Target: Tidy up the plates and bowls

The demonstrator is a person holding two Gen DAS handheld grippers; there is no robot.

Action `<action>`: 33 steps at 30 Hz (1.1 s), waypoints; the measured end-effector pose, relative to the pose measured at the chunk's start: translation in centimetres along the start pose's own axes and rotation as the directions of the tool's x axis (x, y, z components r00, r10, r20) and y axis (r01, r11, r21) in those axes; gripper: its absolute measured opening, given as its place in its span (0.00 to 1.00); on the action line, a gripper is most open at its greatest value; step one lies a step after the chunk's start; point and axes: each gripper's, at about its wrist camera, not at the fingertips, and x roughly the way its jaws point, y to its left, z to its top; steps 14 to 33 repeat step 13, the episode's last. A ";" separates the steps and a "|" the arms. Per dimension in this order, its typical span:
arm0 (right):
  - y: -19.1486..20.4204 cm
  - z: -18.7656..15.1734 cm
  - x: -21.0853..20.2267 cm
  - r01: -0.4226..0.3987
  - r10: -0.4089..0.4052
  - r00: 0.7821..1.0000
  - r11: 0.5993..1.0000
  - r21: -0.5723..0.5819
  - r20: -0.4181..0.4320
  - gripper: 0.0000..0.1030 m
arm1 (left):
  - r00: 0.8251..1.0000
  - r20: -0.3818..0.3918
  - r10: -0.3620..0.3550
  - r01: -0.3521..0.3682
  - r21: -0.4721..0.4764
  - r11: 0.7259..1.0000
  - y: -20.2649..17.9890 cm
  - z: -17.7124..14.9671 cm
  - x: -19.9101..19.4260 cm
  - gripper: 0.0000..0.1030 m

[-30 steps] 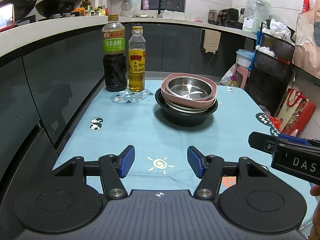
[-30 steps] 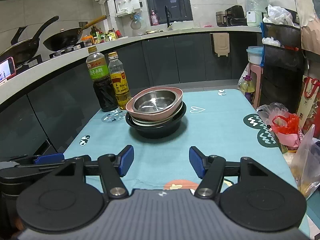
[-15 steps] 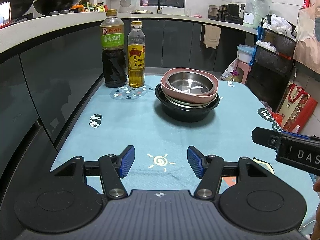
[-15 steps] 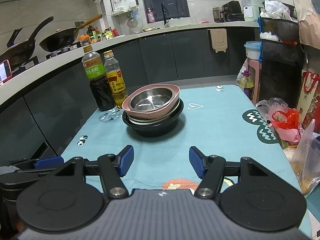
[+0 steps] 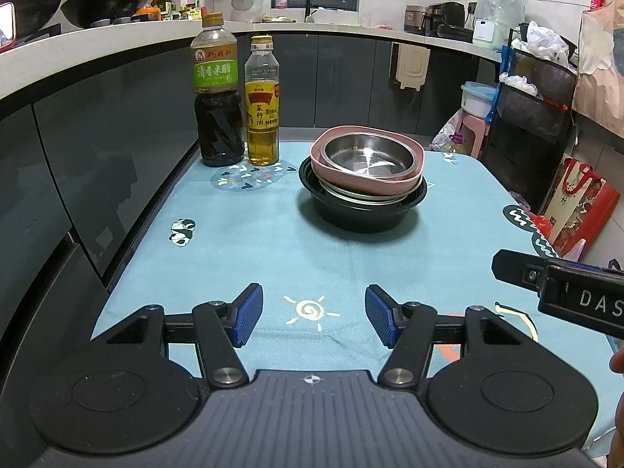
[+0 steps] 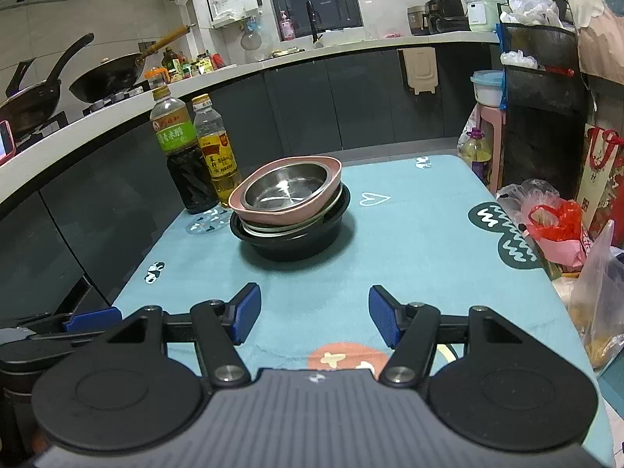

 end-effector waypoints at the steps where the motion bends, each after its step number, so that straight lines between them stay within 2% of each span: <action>1: -0.1 0.0 0.0 0.001 -0.001 1.000 1.000 0.002 -0.001 0.54 | 1.000 -0.001 0.001 -0.001 0.000 1.000 0.0 0.0 0.0 0.54; 33: -0.2 0.0 0.3 0.004 -0.004 1.000 1.000 0.008 -0.005 0.54 | 1.000 -0.009 0.003 -0.003 0.004 1.000 -0.3 0.0 0.4 0.54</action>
